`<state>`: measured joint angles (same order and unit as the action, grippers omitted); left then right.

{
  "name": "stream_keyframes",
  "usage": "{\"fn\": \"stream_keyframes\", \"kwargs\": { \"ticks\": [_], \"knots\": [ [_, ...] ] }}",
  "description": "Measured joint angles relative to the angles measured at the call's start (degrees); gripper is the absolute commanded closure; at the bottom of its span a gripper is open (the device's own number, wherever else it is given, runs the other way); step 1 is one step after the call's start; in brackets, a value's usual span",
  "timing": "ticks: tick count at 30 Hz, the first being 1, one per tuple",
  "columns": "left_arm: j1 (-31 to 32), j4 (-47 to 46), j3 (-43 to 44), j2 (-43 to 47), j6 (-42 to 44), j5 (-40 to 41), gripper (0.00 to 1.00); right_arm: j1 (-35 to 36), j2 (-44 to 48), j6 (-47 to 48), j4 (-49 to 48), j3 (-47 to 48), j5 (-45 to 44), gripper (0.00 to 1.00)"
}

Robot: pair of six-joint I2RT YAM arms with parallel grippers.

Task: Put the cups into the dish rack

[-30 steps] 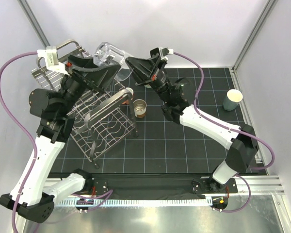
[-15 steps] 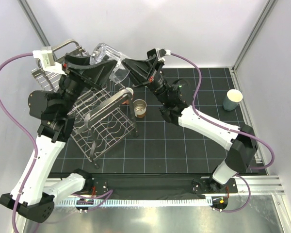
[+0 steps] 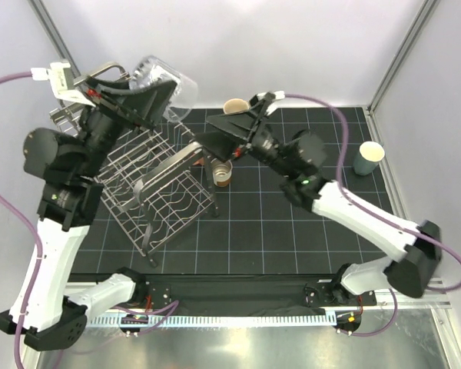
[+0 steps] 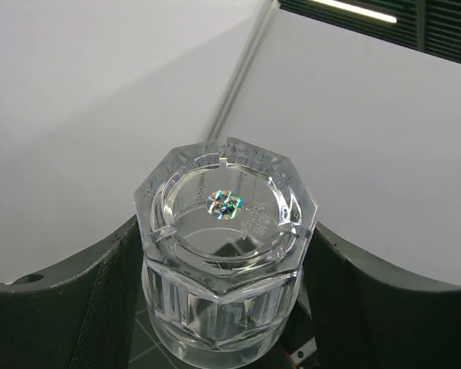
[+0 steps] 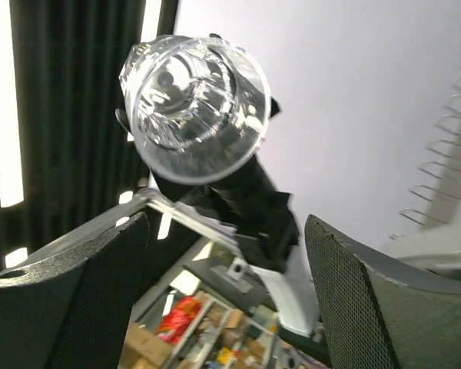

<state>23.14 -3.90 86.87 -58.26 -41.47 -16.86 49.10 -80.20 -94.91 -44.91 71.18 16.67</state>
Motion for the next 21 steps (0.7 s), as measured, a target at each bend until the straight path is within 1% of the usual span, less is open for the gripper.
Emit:
{"fn": "stream_keyframes", "kwargs": {
  "ticks": [2,4,6,8,10,12,17,21],
  "knots": [
    [0.00,5.95,5.09,-1.31,3.23,2.91,1.00,-2.10,4.20,5.16,9.64,0.04,1.90,0.17],
    [0.00,13.97,11.98,-3.87,7.34,6.93,1.00,-4.15,7.76,11.89,22.25,2.80,3.54,0.18],
    [0.04,20.61,18.75,-6.93,10.97,11.85,1.00,-5.99,9.51,19.43,36.39,8.79,4.07,0.18],
    [0.04,26.03,23.21,-9.44,14.12,16.74,1.00,-7.48,10.93,27.02,49.22,14.95,3.93,0.18],
    [0.02,30.64,25.24,-11.28,17.25,22.56,1.00,-8.68,13.20,33.22,59.87,18.51,3.28,0.18],
    [-0.33,34.73,26.32,-13.11,20.55,27.67,1.00,-9.62,15.93,38.75,69.40,20.17,1.95,0.18],
    [-3.17,41.99,27.76,-19.32,26.71,36.79,1.00,-11.10,20.81,49.37,87.10,21.62,-2.56,0.18],
    [-6.67,45.16,27.74,-22.49,29.62,41.62,1.00,-11.91,21.94,56.19,97.72,24.46,-6.88,0.18]
  ]
}}
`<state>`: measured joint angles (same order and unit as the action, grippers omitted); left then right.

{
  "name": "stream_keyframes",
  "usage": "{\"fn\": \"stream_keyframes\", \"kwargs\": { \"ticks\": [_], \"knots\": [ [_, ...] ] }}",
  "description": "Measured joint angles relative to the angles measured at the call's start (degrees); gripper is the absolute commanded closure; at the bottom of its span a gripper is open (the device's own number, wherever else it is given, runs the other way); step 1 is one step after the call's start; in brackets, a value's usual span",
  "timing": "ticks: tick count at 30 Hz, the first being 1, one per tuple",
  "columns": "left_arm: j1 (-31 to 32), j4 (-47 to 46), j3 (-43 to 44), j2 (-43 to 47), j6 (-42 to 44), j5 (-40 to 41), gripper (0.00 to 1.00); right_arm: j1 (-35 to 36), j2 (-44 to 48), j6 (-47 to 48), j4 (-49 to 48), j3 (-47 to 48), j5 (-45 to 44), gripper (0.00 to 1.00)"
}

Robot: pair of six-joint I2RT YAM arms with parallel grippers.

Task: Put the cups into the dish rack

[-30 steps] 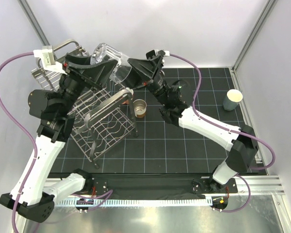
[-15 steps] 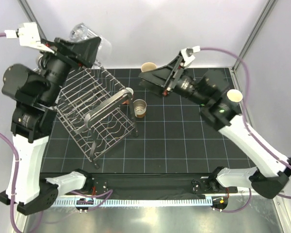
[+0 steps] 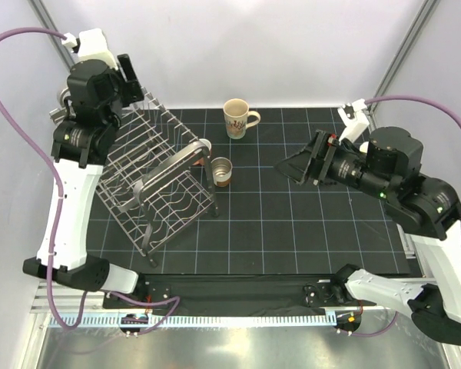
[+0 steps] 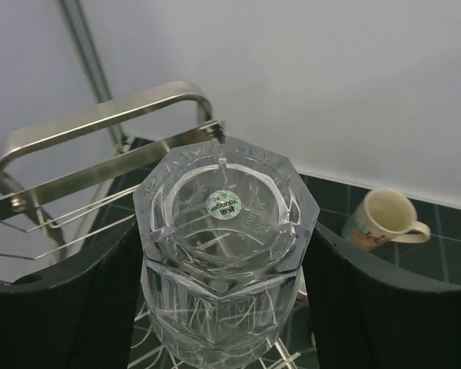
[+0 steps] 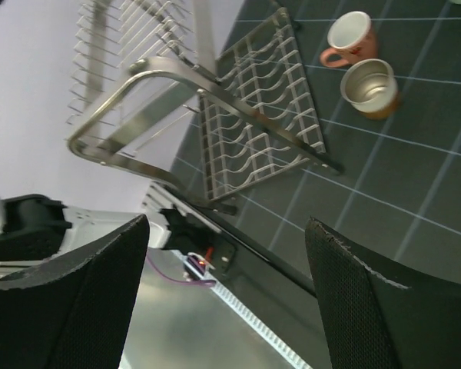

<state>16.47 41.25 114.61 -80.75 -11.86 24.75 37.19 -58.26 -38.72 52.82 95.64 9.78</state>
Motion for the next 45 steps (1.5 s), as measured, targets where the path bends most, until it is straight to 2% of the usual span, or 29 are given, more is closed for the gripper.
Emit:
{"fn": "stream_keyframes", "kwargs": {
  "ticks": [4,13,20,28,39,45],
  "knots": [
    [-4.20,0.28,0.00,-1.33,0.35,2.43,1.00,-0.17,0.37,4.55,6.05,3.10,-2.89,0.18],
    [-12.41,-1.66,-3.63,-2.19,-2.75,2.54,1.00,-0.24,2.01,9.33,10.69,5.27,-7.21,0.13],
    [-12.48,-8.74,-12.44,-2.47,-2.97,2.16,1.00,-0.31,1.05,11.47,11.52,7.50,-8.00,0.12],
    [-12.48,-17.92,-18.43,-2.78,-2.10,2.34,1.00,-1.22,-0.72,12.63,11.93,7.50,-7.26,0.12],
    [-12.46,-27.87,-24.76,-1.29,0.35,3.10,1.00,-3.32,-1.01,12.96,11.63,6.45,-5.44,0.12],
    [-12.46,-29.88,-26.05,-0.76,0.85,3.28,1.00,-4.24,-1.05,12.98,10.97,5.51,-4.17,0.12]
  ]
}}
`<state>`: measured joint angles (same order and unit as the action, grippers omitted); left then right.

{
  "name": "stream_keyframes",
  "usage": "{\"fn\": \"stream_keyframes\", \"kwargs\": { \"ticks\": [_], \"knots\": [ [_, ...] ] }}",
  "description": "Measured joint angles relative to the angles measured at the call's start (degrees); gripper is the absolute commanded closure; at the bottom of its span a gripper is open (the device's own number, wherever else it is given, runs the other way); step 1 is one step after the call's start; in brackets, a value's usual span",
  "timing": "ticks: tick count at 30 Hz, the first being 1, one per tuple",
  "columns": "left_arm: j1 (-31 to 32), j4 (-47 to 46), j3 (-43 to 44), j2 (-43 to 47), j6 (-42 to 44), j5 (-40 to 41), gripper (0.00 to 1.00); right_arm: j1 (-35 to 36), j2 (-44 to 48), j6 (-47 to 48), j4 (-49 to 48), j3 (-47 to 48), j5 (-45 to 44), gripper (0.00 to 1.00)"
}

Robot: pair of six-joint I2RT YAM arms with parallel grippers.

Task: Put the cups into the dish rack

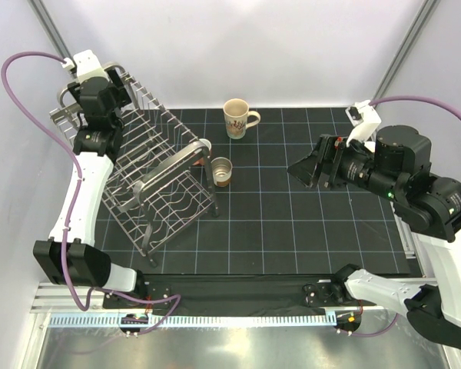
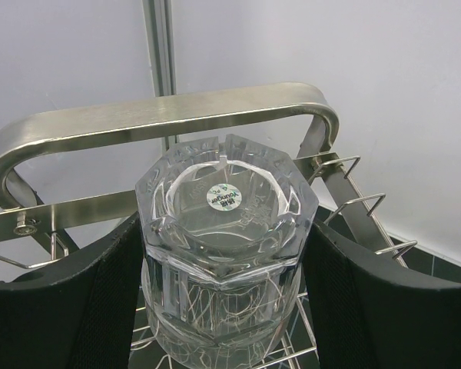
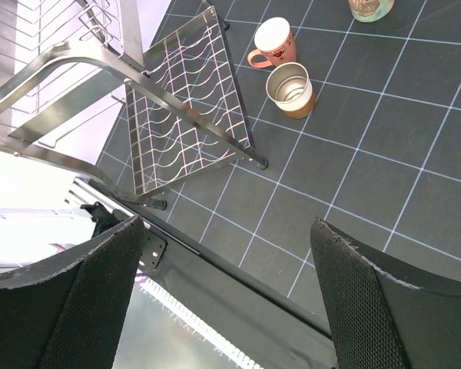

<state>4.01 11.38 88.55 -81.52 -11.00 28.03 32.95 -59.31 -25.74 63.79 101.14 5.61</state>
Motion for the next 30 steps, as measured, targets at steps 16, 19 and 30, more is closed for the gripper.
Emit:
{"fn": "stream_keyframes", "kwargs": {
  "ticks": [16,19,30],
  "knots": [
    [0.09,-0.87,-1.05,0.81,1.05,0.37,0.00,-1.44,0.02,0.00,-1.20,-1.49,2.56,0.09],
    [0.09,-0.83,-1.05,1.20,1.07,0.28,0.00,-1.62,0.02,0.00,-1.25,-1.53,2.71,0.09],
    [0.09,1.64,-1.07,5.31,-2.03,-2.49,0.00,-1.70,0.20,-0.04,-2.08,-2.62,3.17,0.00]
  ]
}}
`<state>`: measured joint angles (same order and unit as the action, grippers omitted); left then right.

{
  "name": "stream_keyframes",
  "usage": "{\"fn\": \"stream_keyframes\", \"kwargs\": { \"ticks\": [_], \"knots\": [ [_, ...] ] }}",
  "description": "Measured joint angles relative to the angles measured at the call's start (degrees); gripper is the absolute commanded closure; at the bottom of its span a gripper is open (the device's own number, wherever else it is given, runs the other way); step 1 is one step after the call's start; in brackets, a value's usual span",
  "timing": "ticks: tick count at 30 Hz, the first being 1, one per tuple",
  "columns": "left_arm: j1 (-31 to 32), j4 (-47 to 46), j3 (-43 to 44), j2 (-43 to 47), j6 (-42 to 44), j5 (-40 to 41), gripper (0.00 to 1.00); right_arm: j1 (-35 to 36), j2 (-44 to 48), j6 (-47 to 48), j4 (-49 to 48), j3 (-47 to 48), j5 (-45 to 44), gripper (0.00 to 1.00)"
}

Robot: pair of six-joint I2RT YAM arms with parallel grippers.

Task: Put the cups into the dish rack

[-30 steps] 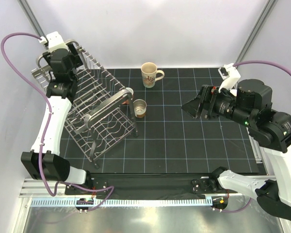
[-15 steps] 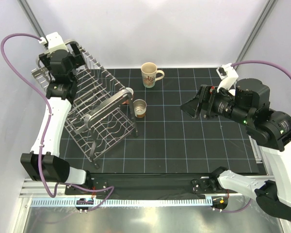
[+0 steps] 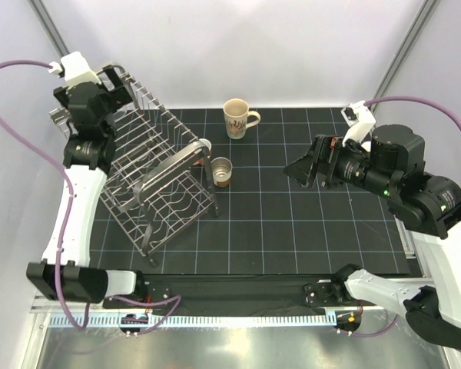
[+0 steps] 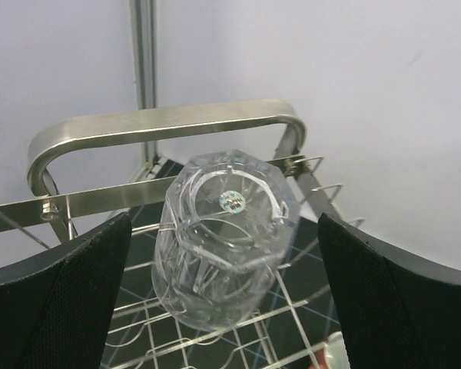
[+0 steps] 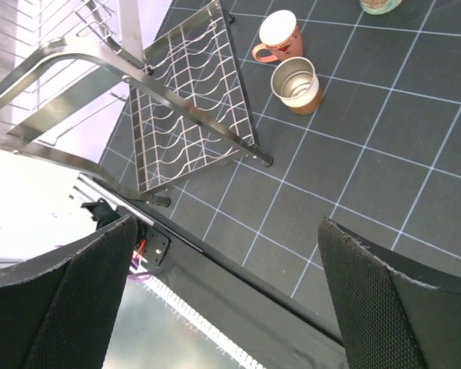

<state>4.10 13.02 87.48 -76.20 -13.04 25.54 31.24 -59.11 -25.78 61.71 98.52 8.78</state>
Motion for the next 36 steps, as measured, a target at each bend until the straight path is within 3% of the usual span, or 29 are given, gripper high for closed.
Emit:
{"fn": "stream_keyframes", "kwargs": {
  "ticks": [4,9,17,21,27,36],
  "knots": [
    [2.29,0.96,0.00,4.04,-2.12,-1.73,0.00,0.00,0.42,0.42,-0.52,-0.76,-1.16,0.00],
    [11.41,3.61,0.00,10.60,-2.05,-4.96,0.00,0.00,0.90,1.49,-2.32,-2.99,-3.28,0.00],
    [15.58,13.46,-5.46,28.87,-5.70,-20.55,0.00,-1.49,-2.47,2.03,-5.68,-7.19,-22.49,0.00],
    [15.67,19.91,-5.81,37.48,-4.02,-29.14,0.00,-7.52,-10.56,4.59,-6.84,-3.65,-28.68,0.00],
    [15.78,27.30,-6.62,47.63,-1.42,-39.34,0.00,-18.03,-20.31,9.38,-11.78,-7.74,-31.95,0.01],
    [15.82,37.24,-7.76,55.28,2.25,-39.78,0.00,-35.26,-34.07,12.61,-16.94,-5.07,-30.80,0.09]
  ]
}}
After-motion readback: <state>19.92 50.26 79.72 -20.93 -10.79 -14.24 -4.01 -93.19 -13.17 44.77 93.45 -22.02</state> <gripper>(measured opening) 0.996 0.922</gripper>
